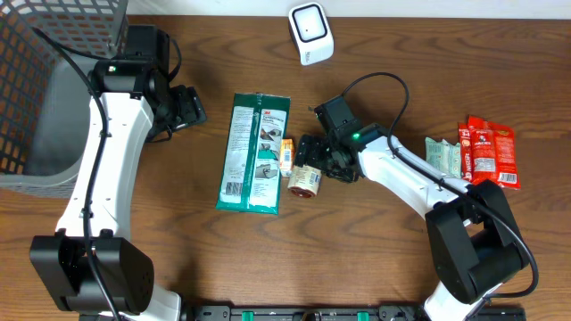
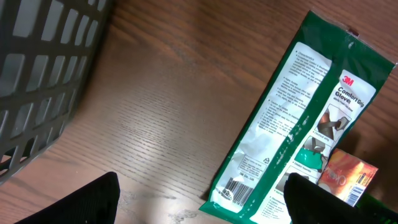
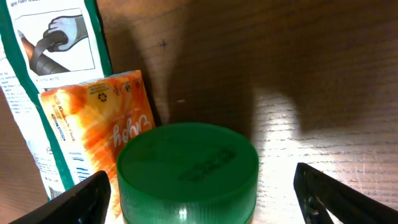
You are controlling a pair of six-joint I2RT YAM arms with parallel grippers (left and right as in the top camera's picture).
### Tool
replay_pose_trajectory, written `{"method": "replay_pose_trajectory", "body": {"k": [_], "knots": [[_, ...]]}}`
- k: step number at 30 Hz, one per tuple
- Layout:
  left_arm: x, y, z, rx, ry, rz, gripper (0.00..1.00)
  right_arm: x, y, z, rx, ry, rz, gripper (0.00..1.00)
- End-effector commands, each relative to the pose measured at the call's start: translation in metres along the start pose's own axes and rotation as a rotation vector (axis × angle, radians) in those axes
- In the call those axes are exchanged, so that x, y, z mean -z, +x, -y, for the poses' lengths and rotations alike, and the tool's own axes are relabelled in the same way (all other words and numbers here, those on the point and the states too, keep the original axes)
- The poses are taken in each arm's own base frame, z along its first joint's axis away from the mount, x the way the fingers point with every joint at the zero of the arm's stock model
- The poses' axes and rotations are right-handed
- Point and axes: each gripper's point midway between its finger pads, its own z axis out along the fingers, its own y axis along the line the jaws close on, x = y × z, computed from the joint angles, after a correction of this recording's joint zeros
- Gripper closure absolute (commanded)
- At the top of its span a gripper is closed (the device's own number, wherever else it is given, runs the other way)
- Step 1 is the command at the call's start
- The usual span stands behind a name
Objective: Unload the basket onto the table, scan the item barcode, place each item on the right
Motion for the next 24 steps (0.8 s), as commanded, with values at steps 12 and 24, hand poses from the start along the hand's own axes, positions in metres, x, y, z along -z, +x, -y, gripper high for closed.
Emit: {"method": "replay_pose_trajectory", "body": {"k": [12, 24], "knots": [[0.006, -0.002, -0.004, -0.001, -0.008, 0.017, 0.15, -0.022, 0.004, 0.007, -0.031, 0.037, -0.016, 0.12], [0.006, -0.002, -0.004, -0.001, -0.008, 0.017, 0.15, -0.025, 0.007, 0.011, -0.076, 0.051, -0.025, 0.16]]}}
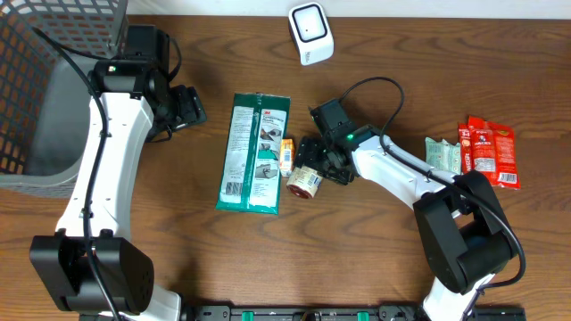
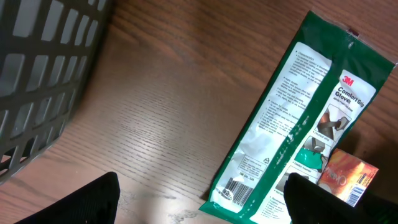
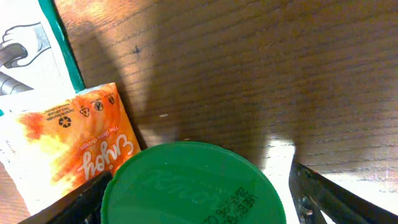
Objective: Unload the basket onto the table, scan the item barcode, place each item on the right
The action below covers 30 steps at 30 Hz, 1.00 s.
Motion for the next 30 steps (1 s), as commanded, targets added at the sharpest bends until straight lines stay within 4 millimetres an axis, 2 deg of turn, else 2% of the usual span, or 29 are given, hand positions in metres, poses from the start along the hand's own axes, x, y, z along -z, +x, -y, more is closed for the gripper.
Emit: {"method": "replay_pose_trajectory", "body": {"k": [1, 4, 8, 17, 22, 30], "knots": [[0.006, -0.002, -0.004, -0.001, -0.007, 0.017, 0.15, -0.005, 0.004, 0.006, 0.000, 0.021, -0.019, 0.15], [0.006, -0.002, -0.004, -0.001, -0.008, 0.017, 0.15, 0.002, -0.002, 0.012, 0.001, 0.034, -0.024, 0.14], [0.006, -0.002, -0.004, -0.001, -0.008, 0.017, 0.15, 0.006, -0.007, 0.013, -0.021, 0.008, -0.042, 0.18], [0.006, -0.002, -0.004, -0.001, -0.007, 0.017, 0.15, 0.004, 0.004, 0.002, -0.005, -0.020, -0.069, 0.20], [0.006, -0.002, -0.004, -0.001, -0.007, 0.017, 0.15, 0.005, 0.014, -0.007, -0.046, -0.056, -0.119, 0.17], [0.006, -0.002, -0.004, -0.001, -0.008, 0.017, 0.15, 0.007, 0.022, -0.013, -0.110, -0.095, -0.176, 0.20]]}}
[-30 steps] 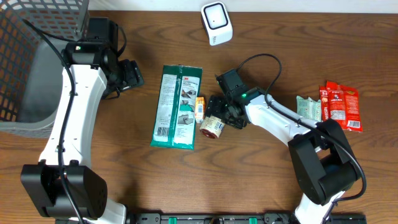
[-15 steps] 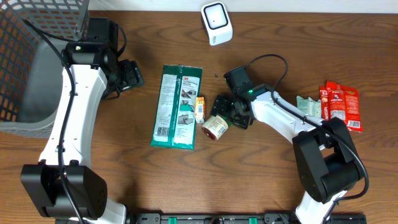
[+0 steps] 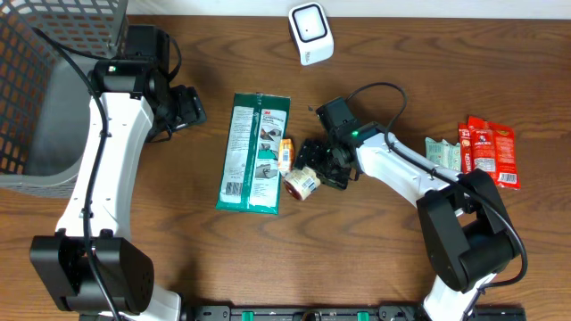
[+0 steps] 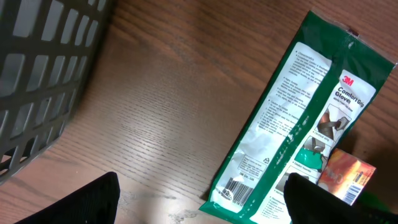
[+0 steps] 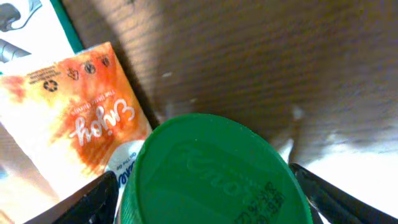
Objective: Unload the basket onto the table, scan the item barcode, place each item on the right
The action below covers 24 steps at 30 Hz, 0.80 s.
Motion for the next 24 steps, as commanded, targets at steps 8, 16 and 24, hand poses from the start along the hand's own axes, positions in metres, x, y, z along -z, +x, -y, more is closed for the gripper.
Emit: {"method": "replay_pose_trajectory", "body": {"k": [8, 16, 24], "knots": [[0.006, -0.002, -0.004, -0.001, -0.008, 0.017, 0.15, 0.001, -0.004, -0.003, 0.047, 0.006, 0.019, 0.25], [0.006, -0.002, -0.004, -0.001, -0.007, 0.018, 0.15, 0.007, -0.007, -0.004, 0.120, -0.005, 0.031, 0.37], [0.006, -0.002, -0.004, -0.001, -0.008, 0.017, 0.15, 0.022, -0.011, -0.011, 0.177, -0.018, 0.080, 0.36]]}}
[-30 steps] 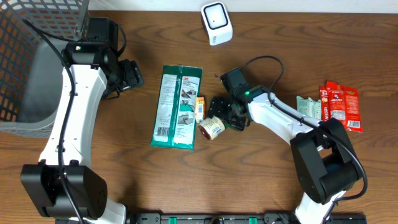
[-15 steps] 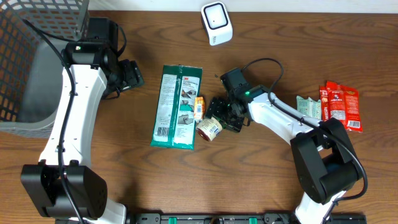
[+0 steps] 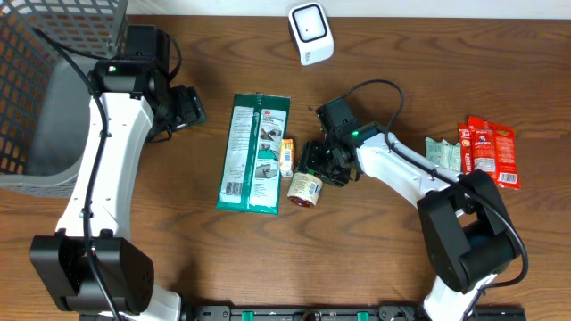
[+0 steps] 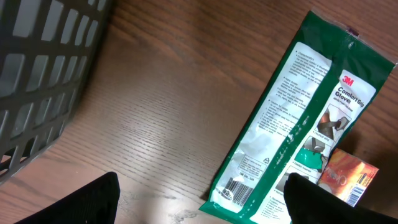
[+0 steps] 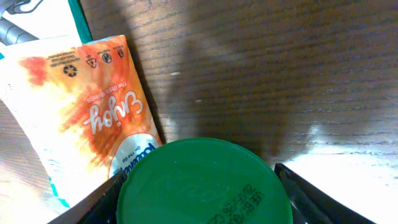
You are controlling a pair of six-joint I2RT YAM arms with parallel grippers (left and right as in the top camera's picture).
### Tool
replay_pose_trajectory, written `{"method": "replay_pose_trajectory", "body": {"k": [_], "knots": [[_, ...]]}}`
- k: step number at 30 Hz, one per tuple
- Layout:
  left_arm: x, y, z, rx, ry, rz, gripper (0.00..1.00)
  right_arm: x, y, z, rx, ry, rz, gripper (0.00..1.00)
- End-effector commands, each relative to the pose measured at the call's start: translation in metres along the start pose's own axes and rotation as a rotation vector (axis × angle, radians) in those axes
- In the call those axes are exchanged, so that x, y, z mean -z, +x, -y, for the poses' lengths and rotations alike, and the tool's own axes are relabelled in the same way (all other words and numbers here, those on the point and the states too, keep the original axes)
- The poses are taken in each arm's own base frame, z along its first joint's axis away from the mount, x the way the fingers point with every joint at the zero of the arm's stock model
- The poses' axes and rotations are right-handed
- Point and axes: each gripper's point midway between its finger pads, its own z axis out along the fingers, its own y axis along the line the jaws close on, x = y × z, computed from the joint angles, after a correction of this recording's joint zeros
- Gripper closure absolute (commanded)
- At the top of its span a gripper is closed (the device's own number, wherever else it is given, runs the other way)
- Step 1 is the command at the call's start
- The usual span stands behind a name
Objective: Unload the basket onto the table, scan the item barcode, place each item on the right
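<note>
A small jar [image 3: 306, 187] with a green lid [image 5: 202, 183] lies on its side on the wooden table [image 3: 375, 259]. My right gripper [image 3: 319, 168] is shut on the lid; in the right wrist view its black fingers [image 5: 311, 196] press against both sides. An orange sachet [image 5: 102, 118] lies just beyond the lid, against a green 3M glove pack [image 3: 255, 153]. The white barcode scanner [image 3: 310, 33] stands at the far edge. My left gripper [image 3: 187, 107] hovers open left of the glove pack [image 4: 298, 118], nothing between its fingers [image 4: 93, 199].
A dark mesh basket [image 3: 36, 89] takes up the far left corner. Red snack packets [image 3: 488, 152] and a pale green packet [image 3: 442, 156] lie at the right. The right arm's cable [image 3: 379, 85] loops toward the scanner.
The jar has turned a little, its base now pointing more toward the table's front edge. The right fingers sit tighter on the lid. The left arm has not moved.
First my right gripper stood open around the green lid with gaps on both sides. Then it was closer on the lid. Then the jar lay skewed toward the glove pack, and now the fingers clamp the lid. The left arm stayed still throughout.
</note>
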Motion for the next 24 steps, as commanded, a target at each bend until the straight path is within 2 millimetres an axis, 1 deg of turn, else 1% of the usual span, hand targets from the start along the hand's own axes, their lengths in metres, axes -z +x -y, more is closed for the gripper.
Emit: {"method": "replay_pose_trajectory", "body": {"k": [1, 5, 8, 13, 16, 19, 24], "knots": [[0.006, -0.002, -0.004, -0.001, -0.007, 0.018, 0.15, 0.022, -0.011, -0.012, 0.078, -0.025, 0.071, 0.37], [0.006, -0.002, -0.004, -0.001, -0.007, 0.018, 0.15, 0.038, -0.017, -0.015, 0.144, -0.016, 0.132, 0.39], [0.006, -0.002, -0.004, -0.001, -0.007, 0.018, 0.15, 0.055, -0.023, -0.017, 0.227, 0.004, 0.198, 0.42], [0.006, -0.002, -0.004, -0.001, -0.007, 0.018, 0.15, 0.083, -0.034, 0.002, 0.278, 0.142, 0.313, 0.42], [0.006, -0.002, -0.004, -0.001, -0.007, 0.018, 0.15, 0.087, -0.039, 0.017, 0.278, 0.240, 0.354, 0.42], [0.006, -0.002, -0.004, -0.001, -0.007, 0.018, 0.15, 0.087, -0.040, 0.029, 0.328, 0.346, 0.393, 0.38], [0.006, -0.002, -0.004, -0.001, -0.008, 0.017, 0.15, 0.095, -0.046, 0.042, 0.357, 0.482, 0.479, 0.37]]}}
